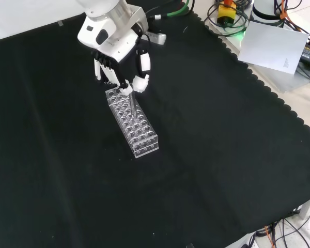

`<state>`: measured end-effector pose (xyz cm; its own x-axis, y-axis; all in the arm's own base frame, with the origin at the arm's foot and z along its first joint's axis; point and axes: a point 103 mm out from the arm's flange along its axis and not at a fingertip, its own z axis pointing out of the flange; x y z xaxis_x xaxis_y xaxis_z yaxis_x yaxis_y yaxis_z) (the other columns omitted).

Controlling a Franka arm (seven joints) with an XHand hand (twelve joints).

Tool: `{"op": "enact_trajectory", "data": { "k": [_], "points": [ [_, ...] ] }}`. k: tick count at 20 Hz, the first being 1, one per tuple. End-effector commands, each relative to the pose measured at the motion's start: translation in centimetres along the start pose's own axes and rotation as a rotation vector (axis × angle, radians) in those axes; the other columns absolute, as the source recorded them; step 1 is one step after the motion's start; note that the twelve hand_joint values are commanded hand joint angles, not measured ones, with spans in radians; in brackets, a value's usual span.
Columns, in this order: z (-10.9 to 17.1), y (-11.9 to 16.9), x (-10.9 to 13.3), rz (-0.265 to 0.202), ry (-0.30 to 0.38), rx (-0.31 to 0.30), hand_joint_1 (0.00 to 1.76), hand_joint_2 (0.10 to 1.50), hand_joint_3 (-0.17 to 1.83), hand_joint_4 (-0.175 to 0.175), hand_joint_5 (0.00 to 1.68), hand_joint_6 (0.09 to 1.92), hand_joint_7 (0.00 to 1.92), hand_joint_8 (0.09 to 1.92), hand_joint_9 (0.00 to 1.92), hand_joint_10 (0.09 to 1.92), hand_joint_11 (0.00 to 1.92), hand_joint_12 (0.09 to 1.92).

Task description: Put the test tube back in the rack.

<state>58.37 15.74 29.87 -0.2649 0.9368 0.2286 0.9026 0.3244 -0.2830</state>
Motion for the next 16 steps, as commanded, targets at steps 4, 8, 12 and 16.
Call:
{"op": "enact_trajectory", "data": {
  "k": [4,8,12,16],
  "points": [
    [1.4,1.2,-0.2,0.015,0.023,0.031,1.44,0.62,0.60,-0.175,1.46,0.09,1.48,0.56,1.47,0.19,0.94,1.16],
    [1.9,1.9,-0.3,0.016,0.019,0.043,1.44,0.62,0.60,-0.175,1.46,0.09,1.48,0.56,1.47,0.19,0.94,1.16],
    [2.3,2.4,-0.6,0.021,0.012,0.054,1.44,0.62,0.60,-0.175,1.46,0.09,1.48,0.56,1.47,0.19,0.94,1.16],
    [2.7,2.9,-1.2,0.030,0.004,0.064,1.44,0.62,0.60,-0.175,1.46,0.09,1.48,0.56,1.47,0.19,0.94,1.16]
  ]
}}
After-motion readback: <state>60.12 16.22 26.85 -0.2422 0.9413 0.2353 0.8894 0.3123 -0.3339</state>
